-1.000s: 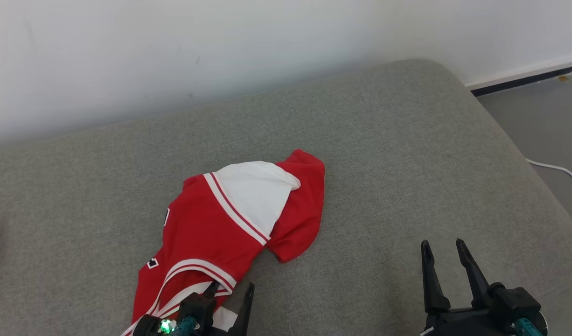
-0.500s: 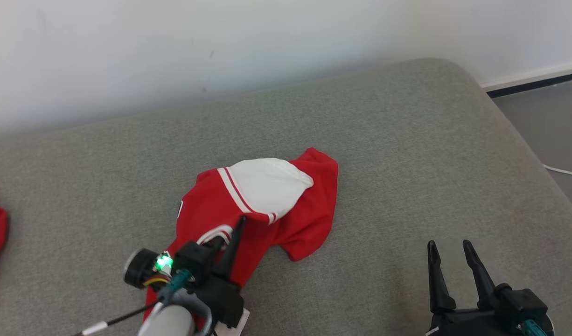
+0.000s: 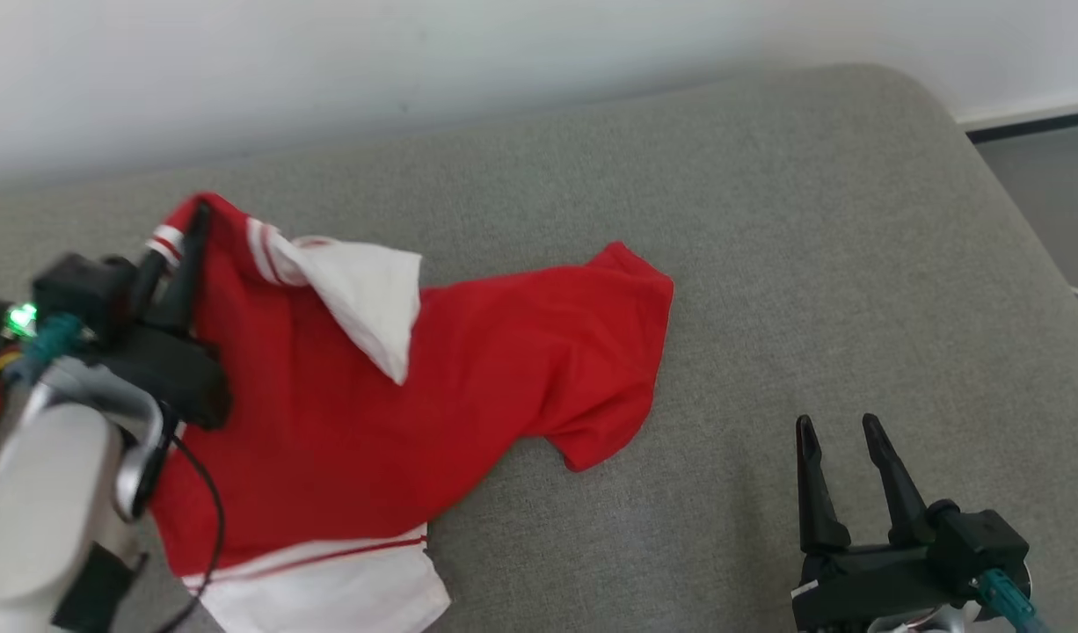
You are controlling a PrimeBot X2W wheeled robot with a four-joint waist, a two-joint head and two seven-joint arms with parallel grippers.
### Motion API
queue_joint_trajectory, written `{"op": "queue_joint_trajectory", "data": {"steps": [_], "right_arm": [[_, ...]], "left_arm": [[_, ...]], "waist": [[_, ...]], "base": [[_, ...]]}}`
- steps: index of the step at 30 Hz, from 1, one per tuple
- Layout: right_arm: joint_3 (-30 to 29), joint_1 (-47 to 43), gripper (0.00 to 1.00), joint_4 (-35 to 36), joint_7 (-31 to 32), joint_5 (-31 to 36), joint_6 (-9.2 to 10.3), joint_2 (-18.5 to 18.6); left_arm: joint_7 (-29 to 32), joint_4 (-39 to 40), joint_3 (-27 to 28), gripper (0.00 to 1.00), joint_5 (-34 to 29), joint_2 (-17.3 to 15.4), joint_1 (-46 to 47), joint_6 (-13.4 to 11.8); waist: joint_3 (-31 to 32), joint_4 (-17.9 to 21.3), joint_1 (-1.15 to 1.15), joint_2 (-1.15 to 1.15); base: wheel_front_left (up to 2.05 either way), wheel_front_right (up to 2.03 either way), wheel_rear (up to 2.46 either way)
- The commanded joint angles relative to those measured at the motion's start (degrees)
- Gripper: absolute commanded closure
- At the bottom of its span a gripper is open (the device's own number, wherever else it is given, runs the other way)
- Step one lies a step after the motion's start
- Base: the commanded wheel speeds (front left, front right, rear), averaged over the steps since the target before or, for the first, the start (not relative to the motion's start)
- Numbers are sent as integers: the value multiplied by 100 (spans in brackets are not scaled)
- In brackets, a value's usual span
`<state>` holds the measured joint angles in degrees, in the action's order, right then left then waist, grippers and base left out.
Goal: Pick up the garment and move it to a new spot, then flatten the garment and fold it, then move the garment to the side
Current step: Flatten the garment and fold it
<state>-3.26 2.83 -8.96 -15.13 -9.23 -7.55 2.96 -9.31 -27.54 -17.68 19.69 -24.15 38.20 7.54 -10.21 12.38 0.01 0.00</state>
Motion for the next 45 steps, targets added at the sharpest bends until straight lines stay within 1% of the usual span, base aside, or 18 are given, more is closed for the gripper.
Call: {"op": "queue_joint_trajectory", "data": {"steps": [1, 3, 7, 9, 12, 13, 14, 15, 19, 22, 25, 29, 31, 34, 37, 39, 45], "right_arm": [[20, 66, 0, 0, -3, -34, 13, -16], [49, 144, 0, -6, -3, -36, 13, -17], [54, 253, 0, -11, -3, -37, 13, -16], [73, 304, 0, -5, -3, -40, 13, -18], [70, 328, 0, 4, -3, -35, 13, -16], [77, 333, 0, 6, -3, -30, 13, -17], [85, 340, 0, 5, -3, -24, 13, -17], [84, 349, 0, -8, -3, -14, 13, -17], [54, 310, 0, -37, -3, 30, 13, -16], [26, 273, 0, -47, -3, 48, 13, -16], [5, 222, 0, -52, -3, 90, 13, -17], [-42, 138, 0, -71, -3, 96, 13, -16], [-21, 100, 0, -79, -3, 98, 13, -17], [-26, 35, 0, -89, -3, 85, 13, -14], [-53, -40, 0, -88, -3, 55, 13, -16], [-84, -92, 0, -93, -3, 43, 13, -16], [-137, -241, 0, -91, -3, 76, 13, -15]], "left_arm": [[20, -88, 32, 100, 35, -73, 139, -14], [2, -244, 28, 100, 35, -198, 344, -13], [-127, -688, 63, 100, 52, -348, 713, -14], [-219, -965, 85, 100, 12, -388, 863, -40], [-319, -1419, 57, 100, -12, -360, 1028, -33], [-347, -1571, 36, 96, -34, -361, 1078, -32], [-373, -1720, 15, 25, -60, -344, 1122, -40], [-396, -1835, -4, 0, -69, -301, 1148, -50], [-502, -2169, -36, 0, -26, -218, 1175, -33], [-546, -2249, -88, 0, -86, -208, 1132, -28], [-577, -2320, -51, 0, 1, -116, 1028, -22], [-594, -2262, -52, 0, 94, -22, 836, -12], [-595, -2297, -120, 0, 130, -17, 715, -4], [-597, -2151, -175, 0, 198, -55, 578, -14], [-589, -1771, -111, 0, 233, -110, 373, -12], [-590, -1431, -23, 0, 221, -126, 204, -65], [-591, -156, 413, 0, 124, -40, -654, -382]], "waist": [[-244, 106, -1, 0], [-372, 164, -1, 0], [-566, 270, -1, 0], [-633, 320, -1, 0], [-680, 354, -1, 0], [-688, 361, -1, 0], [-688, 367, -1, 0], [-676, 366, -1, 0], [-559, 309, -1, 0], [-469, 249, -1, 0], [-326, 129, -1, 0], [-97, -63, -1, 0], [2, -150, -1, 0], [124, -254, -1, 0], [241, -365, -1, 0], [317, -450, -1, 0], [558, -631, -1, 0]], "base": [[0, 0, 0], [0, 0, 0], [0, 0, 0], [0, 0, 0], [0, 0, 0], [0, 0, 0], [0, 0, 0], [0, 0, 0], [0, 0, 0], [0, 0, 0], [0, 0, 0], [0, 0, 0], [0, 0, 0], [0, 0, 0], [0, 0, 0], [0, 0, 0], [0, 0, 0]]}}
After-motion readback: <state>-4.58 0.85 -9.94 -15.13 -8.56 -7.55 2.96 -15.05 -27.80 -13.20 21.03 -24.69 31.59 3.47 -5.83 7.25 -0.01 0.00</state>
